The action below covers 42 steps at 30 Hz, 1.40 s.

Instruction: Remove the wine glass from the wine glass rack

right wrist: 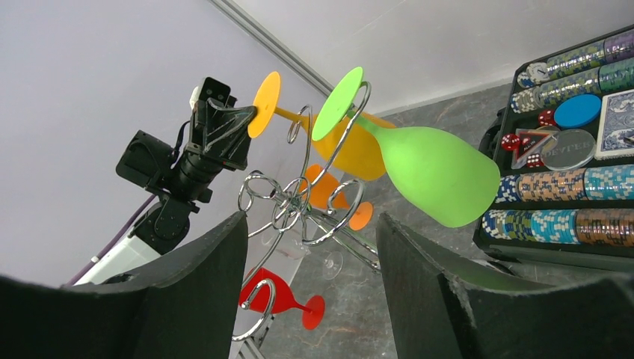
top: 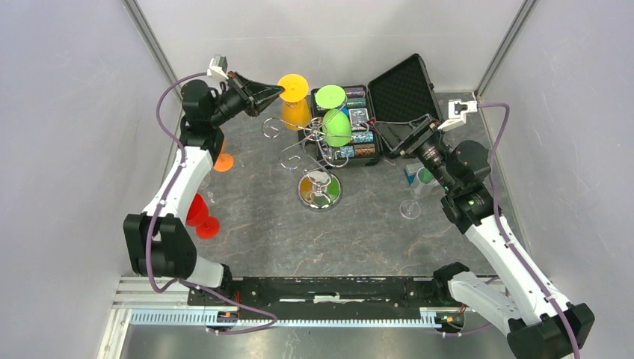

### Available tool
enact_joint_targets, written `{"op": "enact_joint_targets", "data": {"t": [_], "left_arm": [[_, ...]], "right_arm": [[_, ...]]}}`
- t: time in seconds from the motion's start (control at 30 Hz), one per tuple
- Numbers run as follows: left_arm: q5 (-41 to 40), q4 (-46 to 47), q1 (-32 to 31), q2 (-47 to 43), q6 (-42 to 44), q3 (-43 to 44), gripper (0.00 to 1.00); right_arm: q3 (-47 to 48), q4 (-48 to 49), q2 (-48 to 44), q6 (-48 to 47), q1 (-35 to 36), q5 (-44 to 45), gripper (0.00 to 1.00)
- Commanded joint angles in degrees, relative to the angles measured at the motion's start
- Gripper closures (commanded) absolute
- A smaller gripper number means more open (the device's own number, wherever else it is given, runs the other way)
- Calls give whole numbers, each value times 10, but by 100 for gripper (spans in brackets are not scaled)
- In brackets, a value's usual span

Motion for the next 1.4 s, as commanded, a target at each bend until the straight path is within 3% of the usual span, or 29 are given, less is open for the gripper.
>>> {"op": "enact_joint_targets", "data": {"t": [0.0,0.4,0.67,0.93,0.97,1.07,1.1,1.37], "left_arm": [[-18,46,-6,4,-22,32,98],[35,13,-31,9,0,51,98],[25,-120,-27,-45,97,53,98],[-17,-192,-12,-95,132,53,98],[-33,-209,-7,-102,142,56,98],[-76,-259,9,-122,176,65,98],[-84,-268,12,-130,182,66,98],[-149,-348,15,-170,244,107,98]], "right_arm": [[-3,23,-8,2,-1,5,32],[-3,22,-8,2,-1,6,32],[-4,23,-11,3,-1,5,32],[-5,23,-14,4,-1,5,31],[-5,22,-16,4,-1,6,27],[-7,18,-19,2,-1,6,4],[-8,17,-20,1,-1,7,2],[-25,36,-40,-6,-1,13,2]]}}
